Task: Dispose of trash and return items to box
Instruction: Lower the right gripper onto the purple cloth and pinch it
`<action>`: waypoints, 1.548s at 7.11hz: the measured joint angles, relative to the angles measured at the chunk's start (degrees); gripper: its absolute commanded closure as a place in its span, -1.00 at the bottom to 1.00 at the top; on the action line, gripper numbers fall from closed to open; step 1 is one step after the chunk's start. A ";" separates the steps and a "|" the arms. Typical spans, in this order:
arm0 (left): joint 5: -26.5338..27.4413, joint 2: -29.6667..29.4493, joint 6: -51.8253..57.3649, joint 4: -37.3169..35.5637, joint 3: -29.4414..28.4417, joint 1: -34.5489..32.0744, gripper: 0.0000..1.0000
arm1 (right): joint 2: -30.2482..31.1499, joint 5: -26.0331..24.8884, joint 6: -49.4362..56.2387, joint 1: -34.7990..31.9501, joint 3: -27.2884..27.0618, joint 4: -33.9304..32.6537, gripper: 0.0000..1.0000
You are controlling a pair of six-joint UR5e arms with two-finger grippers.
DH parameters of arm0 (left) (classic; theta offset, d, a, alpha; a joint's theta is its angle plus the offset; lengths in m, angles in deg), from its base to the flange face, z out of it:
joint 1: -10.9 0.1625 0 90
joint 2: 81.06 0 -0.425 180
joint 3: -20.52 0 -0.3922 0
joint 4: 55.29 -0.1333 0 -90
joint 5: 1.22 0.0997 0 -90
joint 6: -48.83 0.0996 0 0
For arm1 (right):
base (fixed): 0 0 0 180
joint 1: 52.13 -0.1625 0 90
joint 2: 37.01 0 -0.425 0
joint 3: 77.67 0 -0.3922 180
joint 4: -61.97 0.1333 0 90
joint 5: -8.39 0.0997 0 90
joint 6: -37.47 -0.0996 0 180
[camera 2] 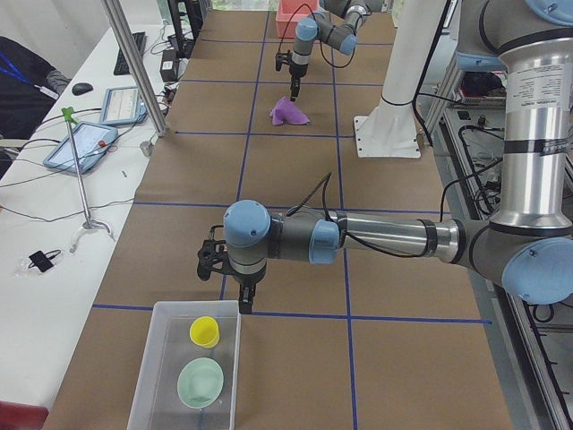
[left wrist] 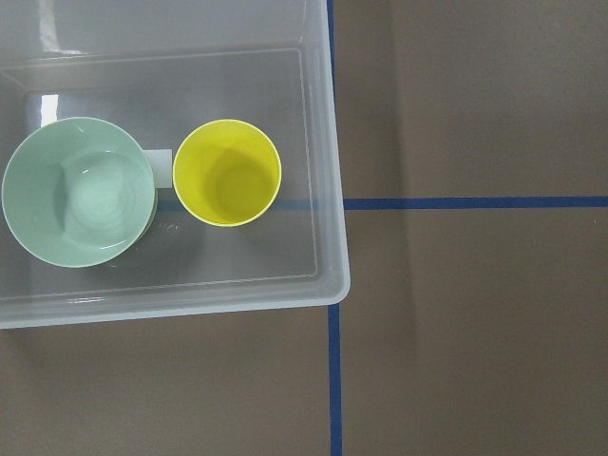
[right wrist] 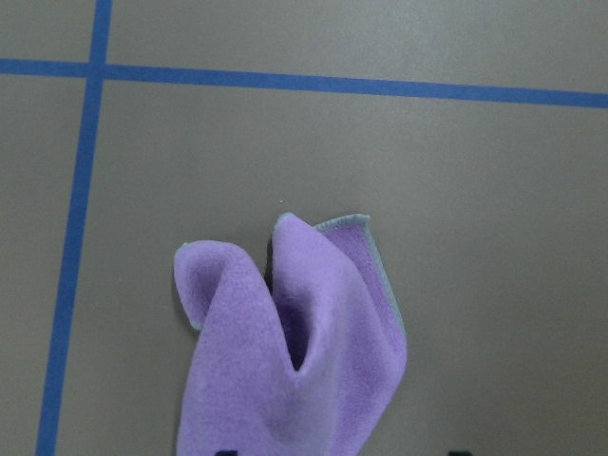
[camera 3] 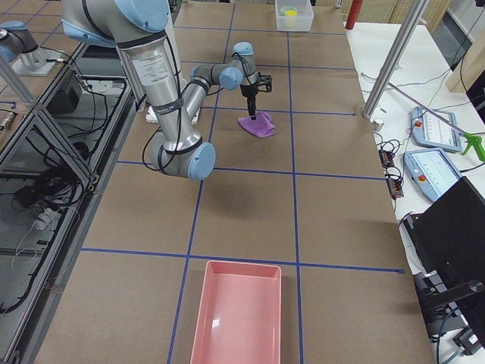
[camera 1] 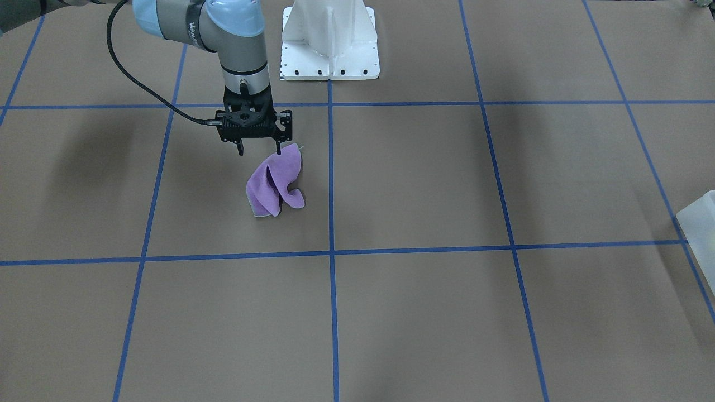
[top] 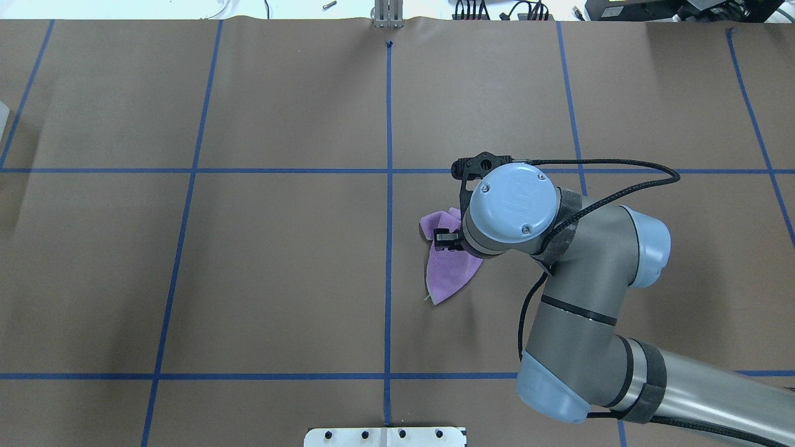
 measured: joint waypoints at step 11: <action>0.09 0.02 -0.01 5.10 -4.02 0.14 -0.97 | -0.73 -0.86 -0.35 -3.42 2.04 5.42 1.00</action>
